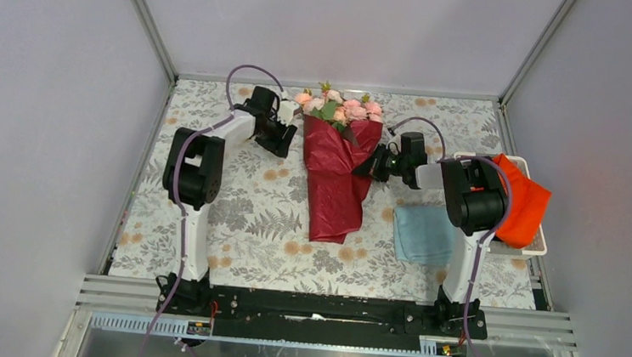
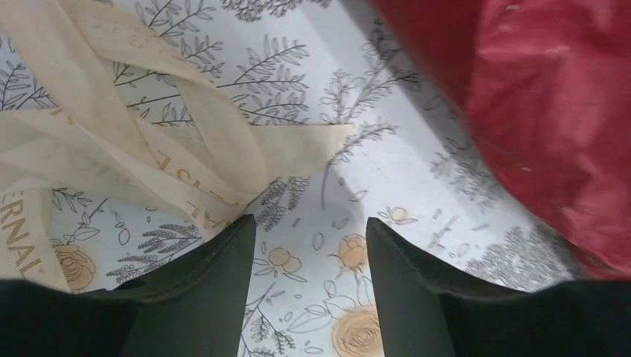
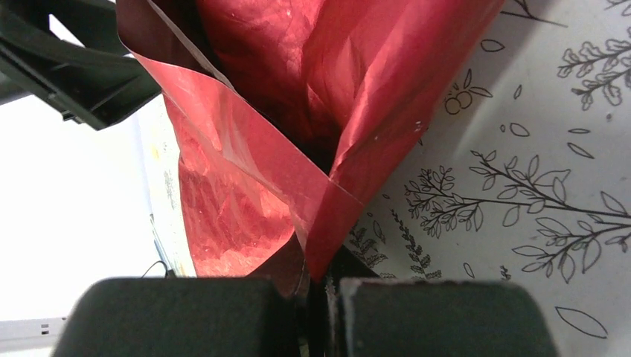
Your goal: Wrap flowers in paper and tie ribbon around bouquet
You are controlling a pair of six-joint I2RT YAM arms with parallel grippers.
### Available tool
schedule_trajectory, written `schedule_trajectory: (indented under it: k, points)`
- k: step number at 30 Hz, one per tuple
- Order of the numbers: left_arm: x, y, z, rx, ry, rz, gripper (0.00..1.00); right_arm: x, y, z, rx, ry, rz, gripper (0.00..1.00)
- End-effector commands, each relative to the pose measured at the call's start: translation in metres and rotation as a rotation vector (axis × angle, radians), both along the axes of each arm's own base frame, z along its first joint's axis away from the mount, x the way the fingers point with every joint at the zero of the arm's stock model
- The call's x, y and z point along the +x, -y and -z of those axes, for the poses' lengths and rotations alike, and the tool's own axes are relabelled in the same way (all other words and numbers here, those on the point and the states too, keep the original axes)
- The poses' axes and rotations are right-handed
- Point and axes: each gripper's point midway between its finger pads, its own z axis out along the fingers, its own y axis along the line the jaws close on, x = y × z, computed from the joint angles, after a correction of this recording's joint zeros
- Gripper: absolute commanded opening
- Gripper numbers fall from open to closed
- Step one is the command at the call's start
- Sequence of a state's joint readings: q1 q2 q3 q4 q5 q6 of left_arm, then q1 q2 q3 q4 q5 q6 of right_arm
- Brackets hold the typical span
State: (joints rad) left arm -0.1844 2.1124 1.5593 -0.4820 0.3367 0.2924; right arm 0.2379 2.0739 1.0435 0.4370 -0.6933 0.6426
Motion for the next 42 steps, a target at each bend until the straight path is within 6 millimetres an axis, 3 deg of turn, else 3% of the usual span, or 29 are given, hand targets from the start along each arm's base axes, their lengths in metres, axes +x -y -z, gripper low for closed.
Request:
schedule_trajectory:
  k: [1, 5, 12, 23, 27, 30, 32, 34, 37, 42]
  points:
    - [0.035, -0.007, -0.015, 0.065, 0.111, -0.075, 0.62, -0.001, 0.002, -0.013, -0.030, 0.054, -0.006, 0.00]
    - [0.039, -0.011, -0.017, 0.101, 0.142, -0.079, 0.60, -0.005, 0.003, -0.011, -0.036, 0.052, -0.005, 0.00]
    - [0.046, -0.021, -0.050, 0.092, 0.222, -0.107, 0.59, -0.004, 0.006, -0.010, -0.061, 0.055, -0.005, 0.00]
    - [0.060, -0.031, -0.004, 0.151, 0.121, -0.151, 0.54, -0.003, 0.007, -0.012, -0.074, 0.057, -0.002, 0.00]
    - [0.057, -0.033, -0.001, 0.153, 0.105, -0.147, 0.34, -0.004, 0.008, -0.012, -0.079, 0.058, -0.005, 0.00]
    - [0.053, -0.028, -0.013, 0.125, 0.105, -0.136, 0.02, -0.004, 0.008, -0.013, -0.081, 0.060, -0.005, 0.00]
    - [0.046, -0.021, -0.034, 0.070, 0.103, -0.120, 0.00, -0.004, 0.009, -0.014, -0.083, 0.062, -0.006, 0.00]
    - [0.029, -0.004, -0.072, -0.051, 0.086, -0.078, 0.00, -0.004, 0.009, -0.015, -0.086, 0.065, -0.005, 0.00]
    - [-0.009, 0.024, -0.151, -0.229, 0.128, 0.049, 0.00, -0.003, 0.009, -0.016, -0.092, 0.069, -0.004, 0.00]
    - [-0.088, 0.043, -0.296, -0.386, 0.342, 0.271, 0.00, 0.000, 0.009, -0.012, -0.099, 0.058, -0.004, 0.00]
